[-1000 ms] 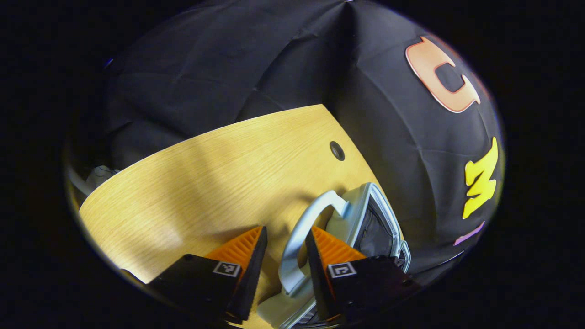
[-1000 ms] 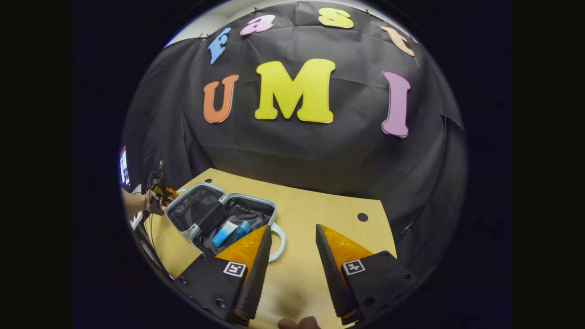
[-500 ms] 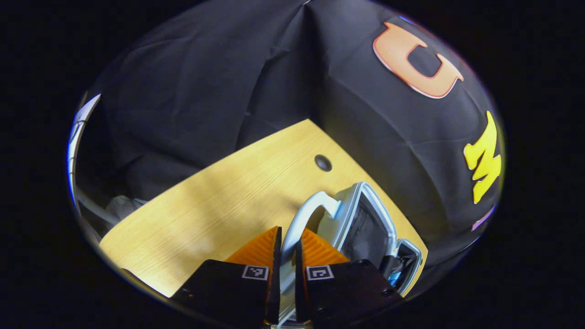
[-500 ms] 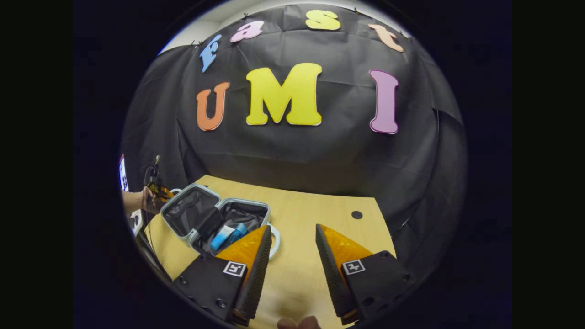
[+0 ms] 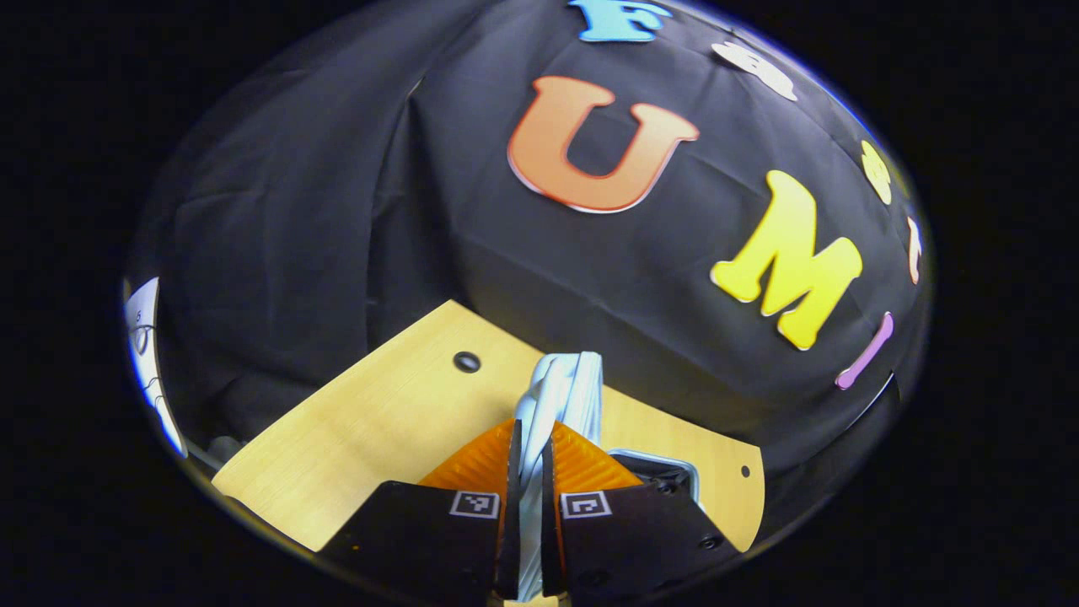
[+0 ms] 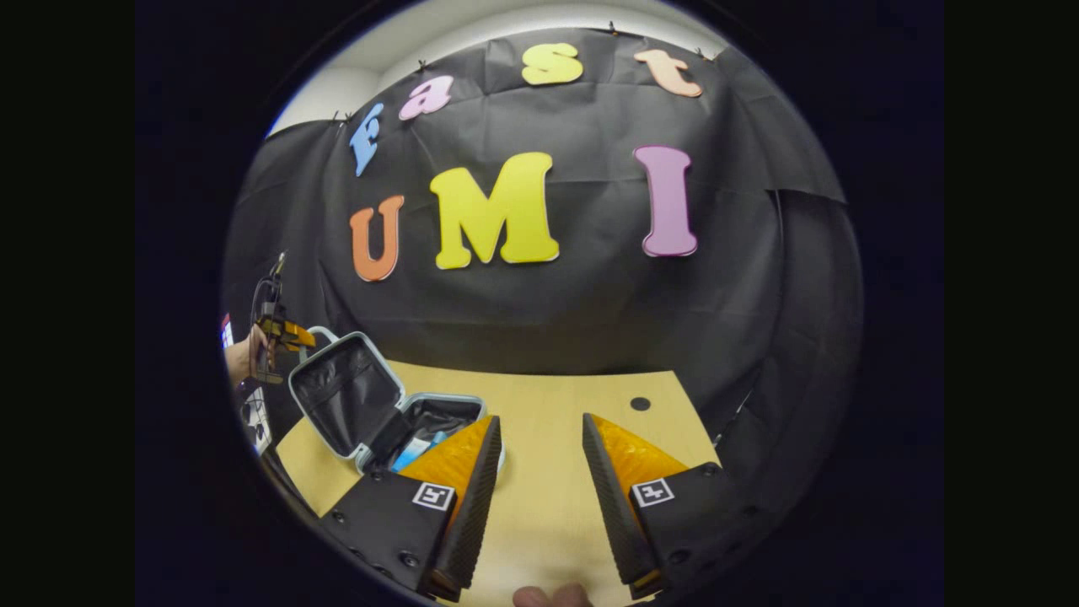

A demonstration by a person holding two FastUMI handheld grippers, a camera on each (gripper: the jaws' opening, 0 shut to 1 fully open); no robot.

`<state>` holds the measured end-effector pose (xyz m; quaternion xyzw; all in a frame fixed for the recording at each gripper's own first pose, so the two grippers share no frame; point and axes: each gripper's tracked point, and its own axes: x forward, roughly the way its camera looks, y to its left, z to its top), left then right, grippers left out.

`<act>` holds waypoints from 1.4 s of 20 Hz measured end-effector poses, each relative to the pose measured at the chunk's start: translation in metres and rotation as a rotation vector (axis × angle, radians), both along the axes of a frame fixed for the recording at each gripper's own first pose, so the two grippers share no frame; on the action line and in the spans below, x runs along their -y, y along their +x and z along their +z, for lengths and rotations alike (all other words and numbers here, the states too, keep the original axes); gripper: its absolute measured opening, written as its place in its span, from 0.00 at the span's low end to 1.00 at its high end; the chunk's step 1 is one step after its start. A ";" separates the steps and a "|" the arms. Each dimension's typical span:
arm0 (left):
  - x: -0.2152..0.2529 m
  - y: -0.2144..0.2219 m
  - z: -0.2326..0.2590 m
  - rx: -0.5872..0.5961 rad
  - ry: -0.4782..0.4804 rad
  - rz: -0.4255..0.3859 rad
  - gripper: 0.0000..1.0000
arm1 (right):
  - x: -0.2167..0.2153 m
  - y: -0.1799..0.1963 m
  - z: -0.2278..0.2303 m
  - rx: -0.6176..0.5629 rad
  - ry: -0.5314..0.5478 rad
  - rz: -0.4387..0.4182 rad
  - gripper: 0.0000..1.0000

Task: First open the suitcase, pack the skin care products into it, and then close the suitcase.

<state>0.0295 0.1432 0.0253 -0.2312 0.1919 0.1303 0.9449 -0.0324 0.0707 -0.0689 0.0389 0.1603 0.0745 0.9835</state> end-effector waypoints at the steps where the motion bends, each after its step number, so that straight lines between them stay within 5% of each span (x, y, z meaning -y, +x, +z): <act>1: 0.021 0.003 0.011 0.025 0.015 -0.012 0.13 | 0.010 -0.004 0.002 0.008 0.000 -0.020 0.59; 7: 0.149 0.017 0.034 0.111 0.178 -0.088 0.13 | 0.060 -0.027 -0.003 -0.011 0.003 -0.109 0.59; 13: 0.269 0.043 -0.007 0.136 0.257 -0.253 0.13 | 0.101 -0.045 -0.007 -0.024 -0.052 -0.193 0.59; 21: 0.358 0.069 -0.098 0.049 0.301 -0.362 0.13 | 0.135 -0.057 -0.015 -0.071 -0.130 -0.227 0.59; 28: 0.378 0.084 -0.160 -0.060 0.433 -0.401 0.13 | 0.155 -0.058 -0.021 -0.111 -0.139 -0.257 0.59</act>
